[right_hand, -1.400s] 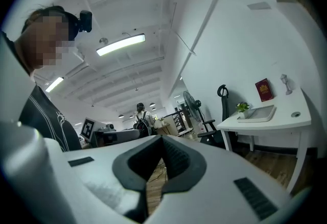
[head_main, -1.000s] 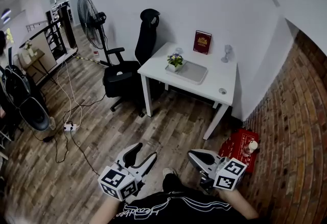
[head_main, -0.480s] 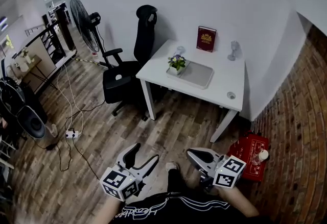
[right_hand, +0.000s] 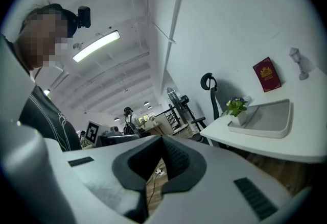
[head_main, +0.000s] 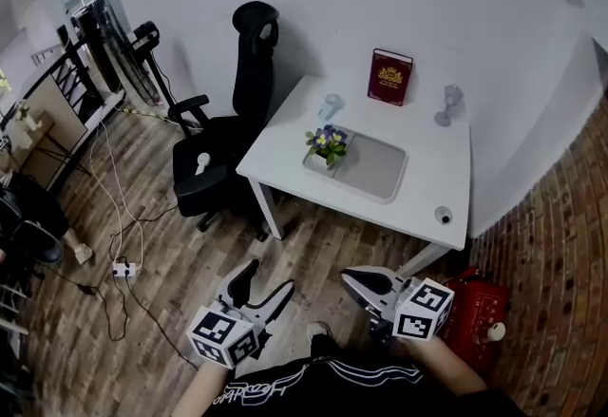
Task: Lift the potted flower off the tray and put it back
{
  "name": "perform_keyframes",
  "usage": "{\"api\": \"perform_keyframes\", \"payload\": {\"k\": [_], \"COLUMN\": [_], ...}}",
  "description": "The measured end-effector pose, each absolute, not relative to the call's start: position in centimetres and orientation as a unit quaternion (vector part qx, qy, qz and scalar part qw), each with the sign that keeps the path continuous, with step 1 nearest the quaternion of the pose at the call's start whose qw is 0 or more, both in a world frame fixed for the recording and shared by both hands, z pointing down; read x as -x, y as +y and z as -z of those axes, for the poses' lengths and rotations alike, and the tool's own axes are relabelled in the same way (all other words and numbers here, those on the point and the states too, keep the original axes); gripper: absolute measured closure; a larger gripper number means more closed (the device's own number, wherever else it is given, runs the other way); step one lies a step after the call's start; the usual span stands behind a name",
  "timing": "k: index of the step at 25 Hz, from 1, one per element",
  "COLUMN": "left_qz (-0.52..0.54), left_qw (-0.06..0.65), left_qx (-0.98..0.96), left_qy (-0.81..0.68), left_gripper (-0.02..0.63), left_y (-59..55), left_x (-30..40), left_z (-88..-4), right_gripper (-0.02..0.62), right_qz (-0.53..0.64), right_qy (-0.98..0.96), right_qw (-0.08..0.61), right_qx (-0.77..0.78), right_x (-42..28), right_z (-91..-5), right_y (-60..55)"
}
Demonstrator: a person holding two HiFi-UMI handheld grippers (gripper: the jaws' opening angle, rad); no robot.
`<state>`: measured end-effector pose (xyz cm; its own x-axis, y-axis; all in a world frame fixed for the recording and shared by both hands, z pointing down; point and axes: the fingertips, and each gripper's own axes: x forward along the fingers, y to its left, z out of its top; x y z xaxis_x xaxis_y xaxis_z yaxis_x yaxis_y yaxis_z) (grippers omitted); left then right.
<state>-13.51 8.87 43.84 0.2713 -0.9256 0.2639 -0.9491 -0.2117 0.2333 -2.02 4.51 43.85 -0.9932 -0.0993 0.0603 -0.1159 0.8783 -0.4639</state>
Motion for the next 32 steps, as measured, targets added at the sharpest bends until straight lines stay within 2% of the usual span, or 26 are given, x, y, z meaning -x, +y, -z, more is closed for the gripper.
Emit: {"api": "perform_keyframes", "payload": {"k": [9,17,23,32], "left_qz": [-0.064,-0.084,-0.118,-0.143], "left_qw": [0.168,0.176,0.143,0.177], "left_qx": [-0.793,-0.802,-0.804,-0.804], "left_qy": [-0.582,-0.564,-0.565,-0.549], "left_gripper": [0.265,0.261,0.252,0.235], "left_y": [-2.2,-8.7,-14.4,-21.7], "left_x": [15.9,16.1,16.7,17.0], "left_z": [-44.1,-45.9,-48.4,-53.7], "right_gripper": [0.592,0.592,0.592,0.592], "right_qz": [-0.222,-0.219,-0.226,-0.236], "right_qy": [-0.973,-0.969,-0.96,-0.945], "right_qw": [0.004,-0.009,-0.017,-0.018], "right_qx": [-0.062,-0.11,-0.164,-0.227], "right_x": [5.2,3.7,2.2,0.8], "right_z": [-42.2,-42.1,-42.9,-43.0], "right_y": [-5.5,-9.6,-13.1,-18.6]}}
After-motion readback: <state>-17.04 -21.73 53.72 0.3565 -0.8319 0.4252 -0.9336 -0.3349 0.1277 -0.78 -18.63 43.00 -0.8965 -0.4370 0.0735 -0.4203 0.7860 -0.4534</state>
